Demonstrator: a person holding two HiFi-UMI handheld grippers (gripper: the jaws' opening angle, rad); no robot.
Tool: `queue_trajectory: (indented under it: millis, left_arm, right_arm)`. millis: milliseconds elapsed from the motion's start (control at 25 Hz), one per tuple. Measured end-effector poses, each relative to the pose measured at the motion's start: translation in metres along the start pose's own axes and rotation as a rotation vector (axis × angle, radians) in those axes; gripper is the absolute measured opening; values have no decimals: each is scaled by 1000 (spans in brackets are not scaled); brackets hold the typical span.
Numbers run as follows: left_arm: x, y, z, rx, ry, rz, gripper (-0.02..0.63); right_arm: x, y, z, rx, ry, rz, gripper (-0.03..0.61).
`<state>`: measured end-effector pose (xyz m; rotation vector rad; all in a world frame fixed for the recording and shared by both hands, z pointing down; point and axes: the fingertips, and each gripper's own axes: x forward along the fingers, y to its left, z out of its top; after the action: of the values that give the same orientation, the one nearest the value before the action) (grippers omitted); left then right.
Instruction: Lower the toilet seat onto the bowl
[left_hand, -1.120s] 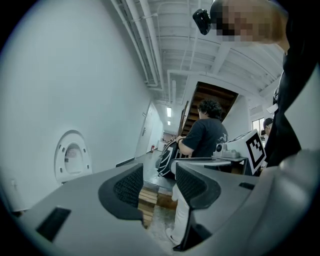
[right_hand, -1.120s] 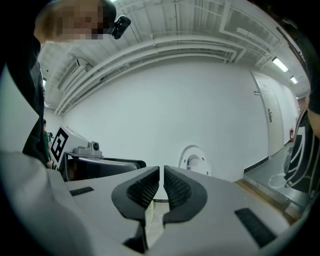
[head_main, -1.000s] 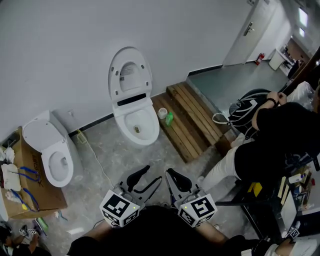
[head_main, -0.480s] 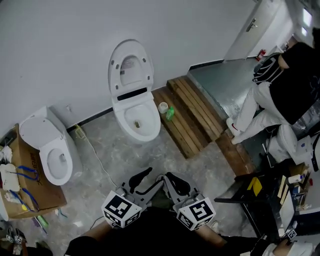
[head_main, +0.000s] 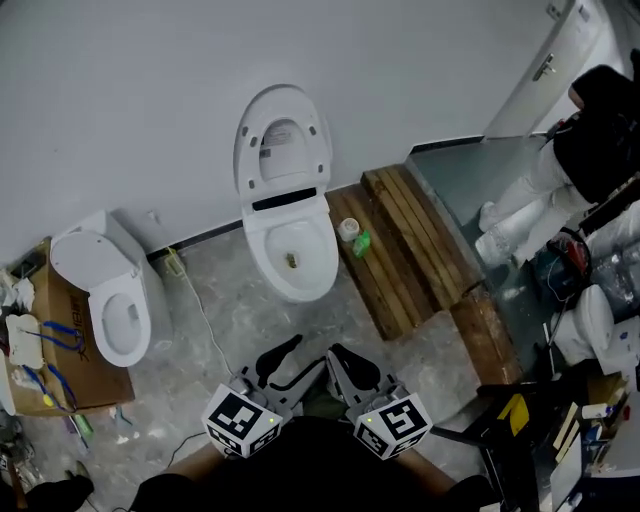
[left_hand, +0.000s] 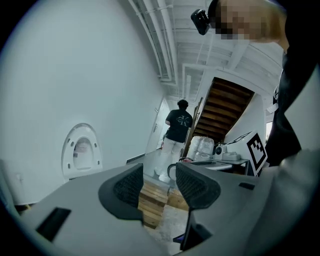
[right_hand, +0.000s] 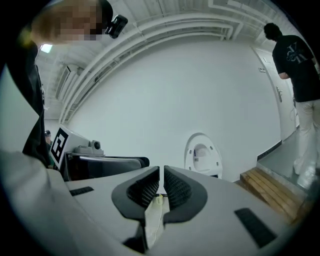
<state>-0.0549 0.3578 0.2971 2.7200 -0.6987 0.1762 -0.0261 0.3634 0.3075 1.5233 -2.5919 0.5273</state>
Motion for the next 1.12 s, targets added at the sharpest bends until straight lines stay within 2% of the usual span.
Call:
queue_trajectory:
  millis: [440,800,1120]
  left_arm:
    - [86,26,41,19,-27,144,215]
    - [128,39,58,58,-15,191,215]
    - [157,59,62,46,9,183,215]
  right_arm:
    - [30,-97,46,31,-12,123,51]
    - [42,-150,67,58,-43,144,51]
    - [61,-180,72,87,-31,129,51]
